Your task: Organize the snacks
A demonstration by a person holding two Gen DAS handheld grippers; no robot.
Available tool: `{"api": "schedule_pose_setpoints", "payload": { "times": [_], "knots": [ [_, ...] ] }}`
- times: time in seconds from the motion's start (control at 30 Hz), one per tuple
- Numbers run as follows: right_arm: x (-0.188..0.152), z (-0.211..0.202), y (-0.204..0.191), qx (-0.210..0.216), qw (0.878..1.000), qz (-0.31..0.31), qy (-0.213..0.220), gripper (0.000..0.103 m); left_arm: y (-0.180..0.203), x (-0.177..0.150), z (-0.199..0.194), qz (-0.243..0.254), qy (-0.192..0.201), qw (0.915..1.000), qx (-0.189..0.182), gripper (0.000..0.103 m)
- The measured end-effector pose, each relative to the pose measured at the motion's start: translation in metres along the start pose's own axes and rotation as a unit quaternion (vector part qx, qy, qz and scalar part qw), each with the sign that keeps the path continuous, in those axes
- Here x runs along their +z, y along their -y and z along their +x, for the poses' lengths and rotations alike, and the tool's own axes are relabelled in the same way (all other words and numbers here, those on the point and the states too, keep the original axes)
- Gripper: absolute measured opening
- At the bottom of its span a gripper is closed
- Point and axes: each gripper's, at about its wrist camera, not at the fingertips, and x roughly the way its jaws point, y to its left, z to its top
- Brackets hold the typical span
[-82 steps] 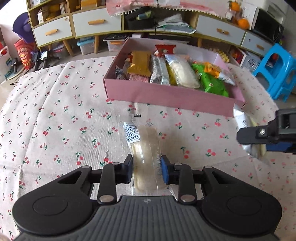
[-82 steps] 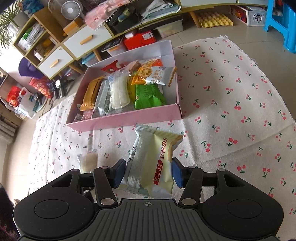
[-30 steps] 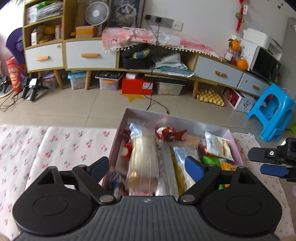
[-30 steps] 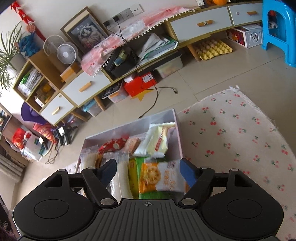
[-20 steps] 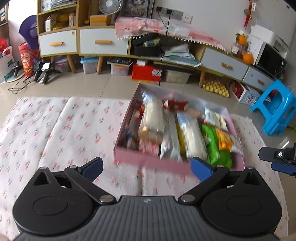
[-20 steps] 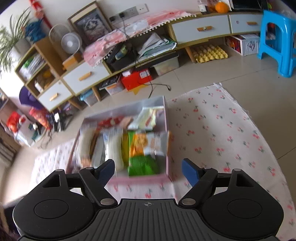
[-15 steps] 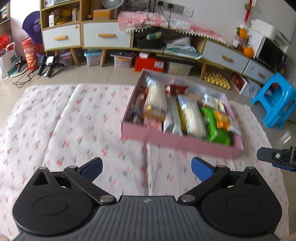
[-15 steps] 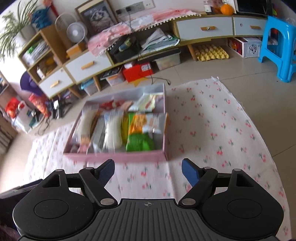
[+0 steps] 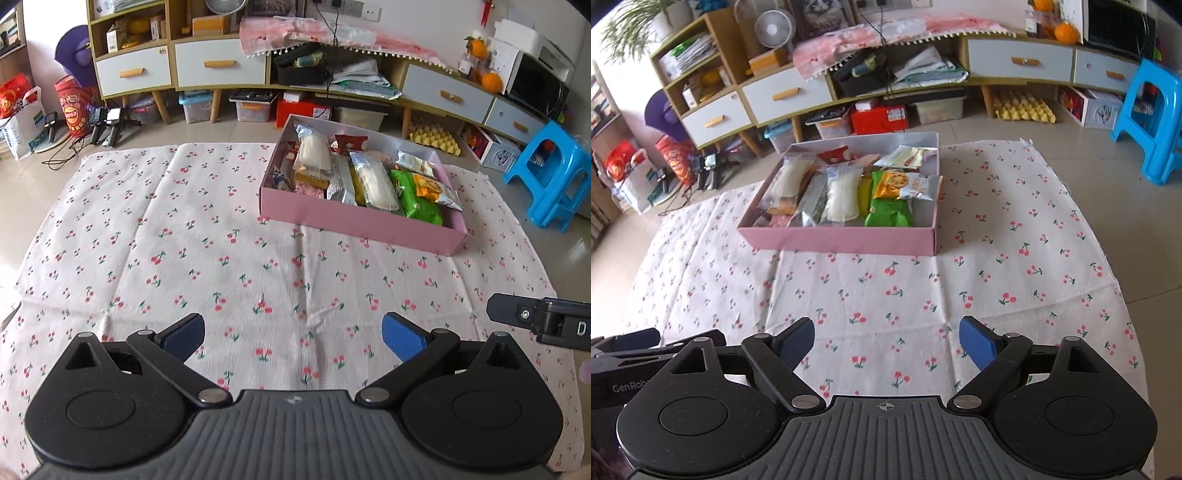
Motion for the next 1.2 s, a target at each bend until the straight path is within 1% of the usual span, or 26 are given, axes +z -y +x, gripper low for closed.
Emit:
{"api": "schedule_pose_setpoints", "payload": {
  "times": [0.13,0.27,0.37,0.5,0.67,1.0,1.2],
  "knots": [
    [-0.011,-0.006,-0.007,-0.009,1.0,-0.013,0.0,0.089,0.003,-0.01,-0.005,0.008,-0.002,0.9999,0.009,0.102],
    [-0.018,-0.011,-0.014,-0.02,0.999,-0.036,0.011,0.089,0.002,-0.016,-0.009,0.005,-0.005,0.9998,0.02,0.102],
    [-0.023,-0.011,-0.015,-0.023,0.999,-0.037,0.008,0.089,0.006,-0.019,-0.012,0.008,0.001,0.9994,0.034,0.102],
    [-0.026,-0.007,-0.014,-0.035,0.999,-0.035,0.006,0.089,0.01,-0.021,-0.012,0.017,0.004,0.999,0.04,0.102],
    [-0.027,-0.004,-0.014,-0.03,0.999,-0.033,-0.006,0.089,0.012,-0.023,-0.012,0.016,0.002,0.9992,0.037,0.102],
    [-0.028,-0.003,-0.013,-0.034,0.999,-0.026,-0.011,0.09,0.011,-0.027,-0.008,0.007,-0.013,0.9994,0.031,0.102],
    [-0.029,-0.003,-0.014,-0.032,0.999,-0.027,-0.012,0.09,0.011,-0.028,-0.008,0.006,-0.016,0.9995,0.028,0.102]
  ]
}}
